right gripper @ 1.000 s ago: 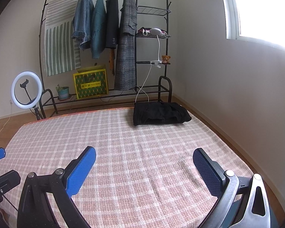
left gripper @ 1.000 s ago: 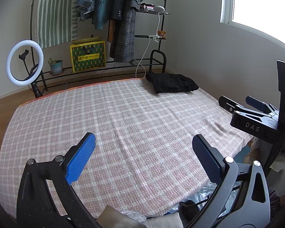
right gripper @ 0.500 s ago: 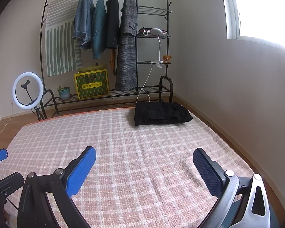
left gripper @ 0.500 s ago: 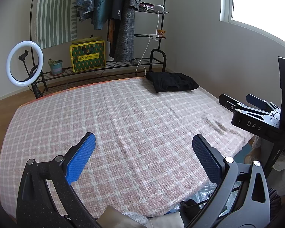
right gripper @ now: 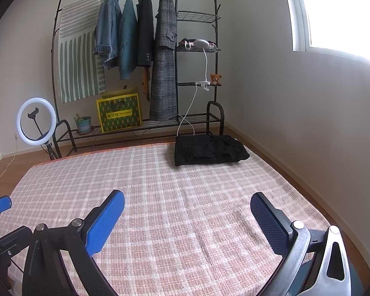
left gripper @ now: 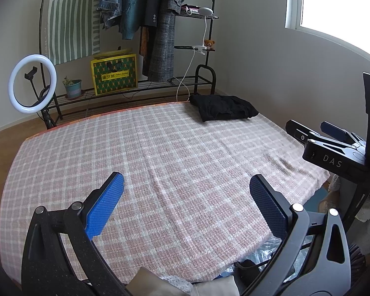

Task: Fold large clothes

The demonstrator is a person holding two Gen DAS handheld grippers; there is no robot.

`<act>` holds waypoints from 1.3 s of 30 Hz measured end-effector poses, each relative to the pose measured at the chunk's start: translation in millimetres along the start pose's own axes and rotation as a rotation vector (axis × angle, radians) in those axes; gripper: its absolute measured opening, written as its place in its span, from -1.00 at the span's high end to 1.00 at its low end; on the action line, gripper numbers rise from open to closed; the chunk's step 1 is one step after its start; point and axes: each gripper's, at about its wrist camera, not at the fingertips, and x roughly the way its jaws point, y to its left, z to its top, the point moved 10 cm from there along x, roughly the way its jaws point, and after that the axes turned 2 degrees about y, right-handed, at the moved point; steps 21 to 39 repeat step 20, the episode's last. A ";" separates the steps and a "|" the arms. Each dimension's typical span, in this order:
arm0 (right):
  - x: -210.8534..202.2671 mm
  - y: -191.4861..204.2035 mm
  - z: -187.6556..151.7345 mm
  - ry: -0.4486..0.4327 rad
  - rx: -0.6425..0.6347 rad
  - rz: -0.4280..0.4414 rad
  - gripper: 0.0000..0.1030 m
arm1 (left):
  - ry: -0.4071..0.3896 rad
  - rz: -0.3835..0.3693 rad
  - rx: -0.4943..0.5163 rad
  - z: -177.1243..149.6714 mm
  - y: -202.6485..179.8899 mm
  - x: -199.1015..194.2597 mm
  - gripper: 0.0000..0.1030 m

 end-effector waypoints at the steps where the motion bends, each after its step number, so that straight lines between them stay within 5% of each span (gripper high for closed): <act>1: -0.3 -0.2 0.3 -0.001 0.000 0.001 -0.99 | 0.001 -0.002 0.001 -0.1 -0.2 0.5 -1.00; 39: -1.0 -2.0 2.4 -0.006 -0.002 0.004 -0.99 | -0.049 0.004 0.017 6.6 4.2 -8.6 -1.00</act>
